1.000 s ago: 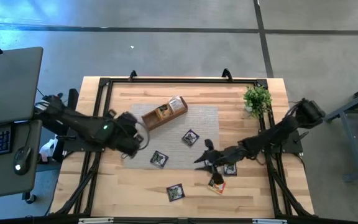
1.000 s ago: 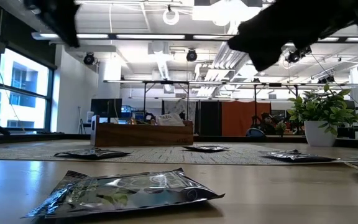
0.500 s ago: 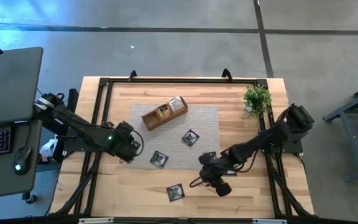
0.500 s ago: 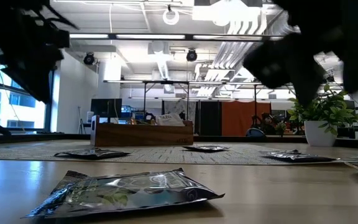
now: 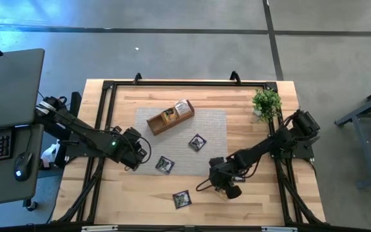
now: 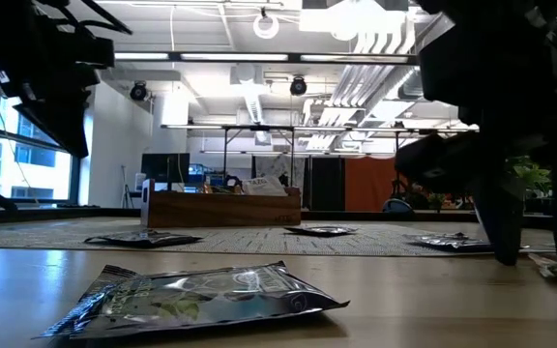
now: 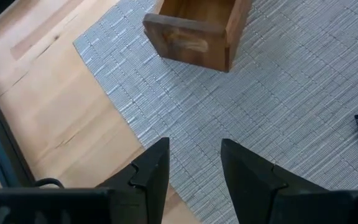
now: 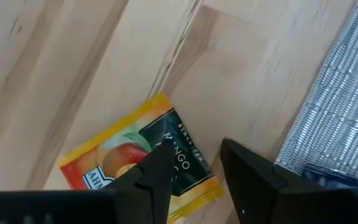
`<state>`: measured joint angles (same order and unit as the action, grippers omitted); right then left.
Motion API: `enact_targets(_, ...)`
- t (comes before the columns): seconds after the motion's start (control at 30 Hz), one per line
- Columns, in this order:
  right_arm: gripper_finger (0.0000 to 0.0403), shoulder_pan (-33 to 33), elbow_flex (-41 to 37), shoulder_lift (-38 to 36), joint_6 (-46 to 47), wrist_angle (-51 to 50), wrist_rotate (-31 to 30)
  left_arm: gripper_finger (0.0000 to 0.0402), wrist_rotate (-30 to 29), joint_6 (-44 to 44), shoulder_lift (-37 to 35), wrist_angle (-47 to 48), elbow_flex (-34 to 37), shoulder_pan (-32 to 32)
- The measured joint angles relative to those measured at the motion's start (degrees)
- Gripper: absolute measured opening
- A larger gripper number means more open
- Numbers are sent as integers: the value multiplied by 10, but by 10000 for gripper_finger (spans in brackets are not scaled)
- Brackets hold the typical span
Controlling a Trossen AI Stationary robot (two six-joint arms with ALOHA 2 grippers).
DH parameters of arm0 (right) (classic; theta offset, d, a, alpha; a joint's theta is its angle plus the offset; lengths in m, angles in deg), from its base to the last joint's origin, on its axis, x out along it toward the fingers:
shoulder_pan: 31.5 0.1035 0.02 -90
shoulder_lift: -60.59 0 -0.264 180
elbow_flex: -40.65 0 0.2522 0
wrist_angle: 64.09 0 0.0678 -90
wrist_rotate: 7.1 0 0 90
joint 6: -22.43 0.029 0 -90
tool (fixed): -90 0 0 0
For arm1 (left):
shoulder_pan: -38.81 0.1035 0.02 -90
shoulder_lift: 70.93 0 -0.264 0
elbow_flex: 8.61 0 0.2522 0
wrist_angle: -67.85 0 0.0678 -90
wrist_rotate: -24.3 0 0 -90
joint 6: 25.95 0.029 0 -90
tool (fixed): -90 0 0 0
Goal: Pick & Place Tea
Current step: Put the yellow tea bag into the middle section of the wooden organizer
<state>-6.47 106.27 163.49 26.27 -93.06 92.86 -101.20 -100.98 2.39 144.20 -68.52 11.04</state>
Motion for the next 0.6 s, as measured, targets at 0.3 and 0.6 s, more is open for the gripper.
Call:
enact_targets(0.3, 35, 17, 0, 2, -12, -2, -47, 143, 1, 0, 0, 0, 0, 0)
enact_targets(0.6, 5, 31, -4, 6, 6, 93, -50, 143, 4, -2, 0, 0, 0, 0)
